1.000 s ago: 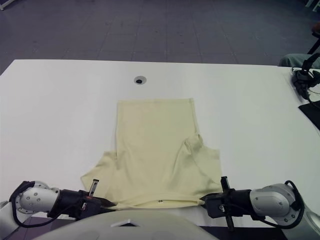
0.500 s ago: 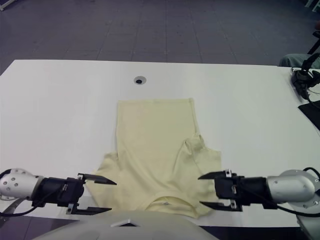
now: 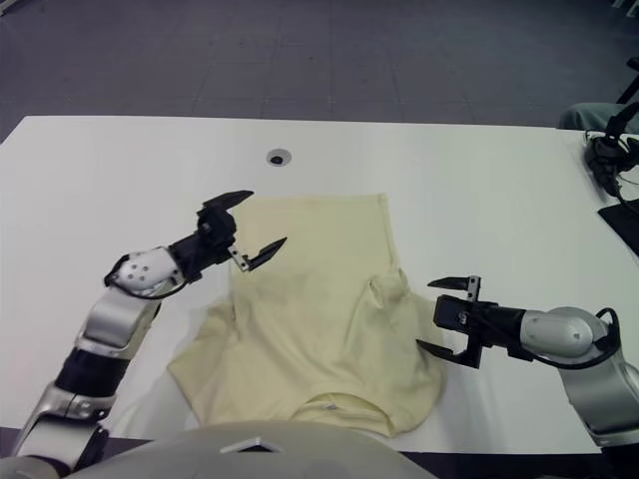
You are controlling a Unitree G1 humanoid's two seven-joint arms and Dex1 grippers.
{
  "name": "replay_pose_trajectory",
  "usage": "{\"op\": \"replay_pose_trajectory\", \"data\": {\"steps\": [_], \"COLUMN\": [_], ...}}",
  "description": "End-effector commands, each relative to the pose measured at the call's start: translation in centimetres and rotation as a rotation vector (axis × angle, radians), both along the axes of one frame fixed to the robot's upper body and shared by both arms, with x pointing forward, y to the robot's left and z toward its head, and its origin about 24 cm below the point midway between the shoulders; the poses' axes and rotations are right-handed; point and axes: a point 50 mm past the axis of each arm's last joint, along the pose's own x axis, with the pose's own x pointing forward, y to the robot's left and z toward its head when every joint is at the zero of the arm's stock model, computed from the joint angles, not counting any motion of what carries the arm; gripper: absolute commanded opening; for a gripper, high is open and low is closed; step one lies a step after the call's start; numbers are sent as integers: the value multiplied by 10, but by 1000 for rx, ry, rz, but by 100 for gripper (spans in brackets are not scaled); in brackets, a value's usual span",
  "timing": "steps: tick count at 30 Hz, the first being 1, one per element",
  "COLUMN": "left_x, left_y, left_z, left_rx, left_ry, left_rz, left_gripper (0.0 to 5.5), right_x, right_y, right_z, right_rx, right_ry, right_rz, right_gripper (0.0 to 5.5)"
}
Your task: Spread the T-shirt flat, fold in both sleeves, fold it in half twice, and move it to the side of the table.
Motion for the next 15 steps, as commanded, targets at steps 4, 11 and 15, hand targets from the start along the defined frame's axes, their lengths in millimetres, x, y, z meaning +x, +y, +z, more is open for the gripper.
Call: {"op": "replay_pose_trajectory", "data": {"steps": [4, 11, 15], "left_x": [27, 41, 49], "left_y": [-8, -1, 2], "left_z": [-48, -65, -63], "left_rx": [235, 305, 309], "left_ry": [63, 68, 24], "left_rz": [67, 117, 162], "left_gripper": [540, 540, 540], "right_x": [-19, -31, -31], "right_y": [-14, -13, -11], "right_z": [-20, -2, 6], "right_rx": [-150, -166, -175], "right_ry": [104, 136, 151], "right_rz": [2, 35, 44], "right_gripper": [538, 538, 538]}}
